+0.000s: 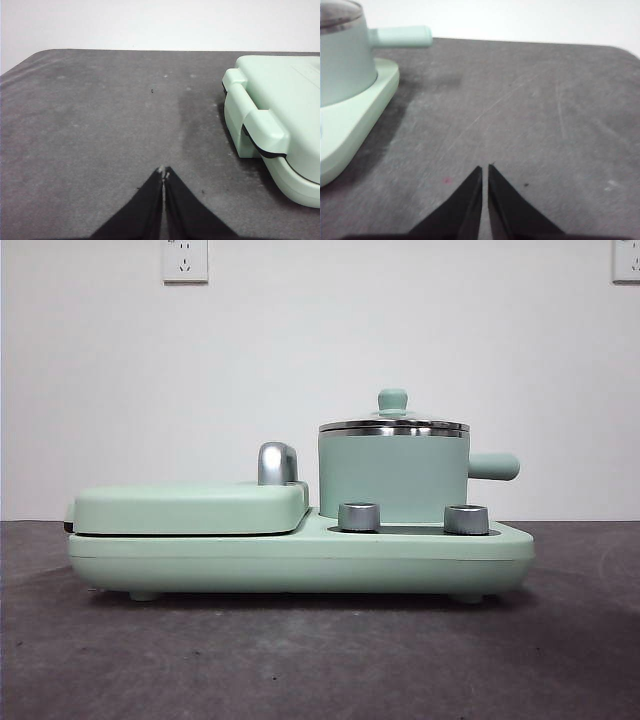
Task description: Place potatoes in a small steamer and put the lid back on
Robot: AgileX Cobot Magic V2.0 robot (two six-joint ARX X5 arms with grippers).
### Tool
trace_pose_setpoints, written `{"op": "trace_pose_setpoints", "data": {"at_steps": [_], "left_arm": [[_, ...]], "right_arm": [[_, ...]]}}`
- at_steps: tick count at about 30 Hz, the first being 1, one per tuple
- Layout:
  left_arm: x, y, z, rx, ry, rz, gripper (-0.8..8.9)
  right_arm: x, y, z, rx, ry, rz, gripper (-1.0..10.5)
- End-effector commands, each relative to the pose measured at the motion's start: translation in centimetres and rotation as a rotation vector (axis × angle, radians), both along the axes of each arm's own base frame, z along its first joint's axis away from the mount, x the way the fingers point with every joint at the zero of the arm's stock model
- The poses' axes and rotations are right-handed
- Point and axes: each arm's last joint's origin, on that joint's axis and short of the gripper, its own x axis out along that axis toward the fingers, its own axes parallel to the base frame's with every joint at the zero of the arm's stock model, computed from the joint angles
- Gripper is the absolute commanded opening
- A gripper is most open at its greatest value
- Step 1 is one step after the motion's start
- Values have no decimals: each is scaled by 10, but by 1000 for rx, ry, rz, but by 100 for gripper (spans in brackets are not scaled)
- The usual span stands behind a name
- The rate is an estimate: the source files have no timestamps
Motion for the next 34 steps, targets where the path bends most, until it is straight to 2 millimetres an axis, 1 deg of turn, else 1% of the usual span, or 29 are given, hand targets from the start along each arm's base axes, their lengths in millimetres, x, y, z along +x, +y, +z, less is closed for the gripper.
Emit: {"op": "trace_pose_setpoints", "data": {"at_steps": [1,34], "left_arm": [[1,0,-7,13,23,-5,6],[1,0,-7,13,23,-5,6]], "right_arm": [[1,0,-3,31,-12,-2,15],[2,0,-3,29,-23,-5,15]]}}
